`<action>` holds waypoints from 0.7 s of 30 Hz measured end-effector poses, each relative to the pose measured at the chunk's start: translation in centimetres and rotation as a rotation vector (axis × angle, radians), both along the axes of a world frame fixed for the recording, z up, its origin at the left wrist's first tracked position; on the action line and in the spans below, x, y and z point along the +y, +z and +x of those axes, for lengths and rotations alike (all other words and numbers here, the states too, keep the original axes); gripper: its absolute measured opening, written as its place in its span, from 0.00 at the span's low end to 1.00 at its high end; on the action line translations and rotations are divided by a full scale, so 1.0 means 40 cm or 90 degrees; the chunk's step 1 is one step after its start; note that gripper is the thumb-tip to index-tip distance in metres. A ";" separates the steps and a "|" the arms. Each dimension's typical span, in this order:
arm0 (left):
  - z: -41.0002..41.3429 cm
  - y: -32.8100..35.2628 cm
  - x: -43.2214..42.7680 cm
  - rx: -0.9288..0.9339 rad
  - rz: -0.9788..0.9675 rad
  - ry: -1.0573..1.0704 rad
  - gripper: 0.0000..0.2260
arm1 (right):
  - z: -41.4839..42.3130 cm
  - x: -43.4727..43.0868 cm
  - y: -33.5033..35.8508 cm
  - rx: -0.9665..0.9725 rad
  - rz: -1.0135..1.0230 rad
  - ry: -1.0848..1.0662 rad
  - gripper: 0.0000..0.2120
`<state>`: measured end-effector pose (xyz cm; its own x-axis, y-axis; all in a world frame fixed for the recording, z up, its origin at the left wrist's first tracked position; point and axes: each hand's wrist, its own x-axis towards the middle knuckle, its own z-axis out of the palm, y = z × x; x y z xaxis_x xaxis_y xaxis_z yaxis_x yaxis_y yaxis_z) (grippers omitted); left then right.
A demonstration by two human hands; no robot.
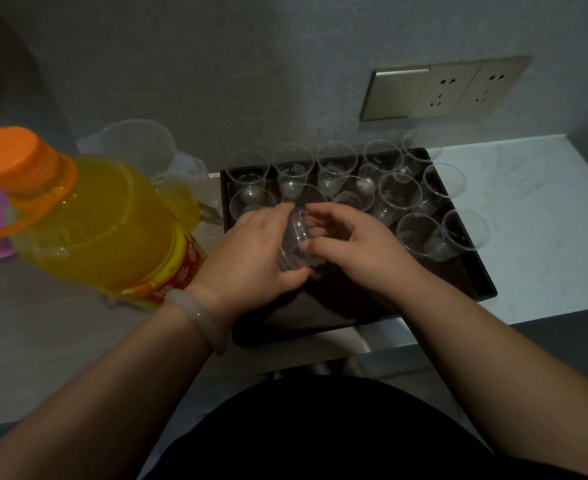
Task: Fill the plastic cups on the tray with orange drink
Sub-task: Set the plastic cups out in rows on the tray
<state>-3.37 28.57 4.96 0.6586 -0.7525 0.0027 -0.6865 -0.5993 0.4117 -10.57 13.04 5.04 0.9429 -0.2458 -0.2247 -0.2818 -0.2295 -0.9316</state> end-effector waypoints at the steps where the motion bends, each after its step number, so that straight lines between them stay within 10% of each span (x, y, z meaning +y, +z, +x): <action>1: -0.003 0.003 0.003 0.007 0.003 0.003 0.41 | -0.001 0.001 0.001 0.000 -0.002 0.002 0.23; 11: -0.015 0.003 0.012 -0.036 0.020 0.005 0.35 | -0.011 -0.014 0.013 -0.025 0.010 -0.082 0.21; 21: -0.032 -0.003 0.013 0.005 0.059 0.051 0.38 | -0.028 -0.081 0.062 -0.182 -0.411 0.008 0.27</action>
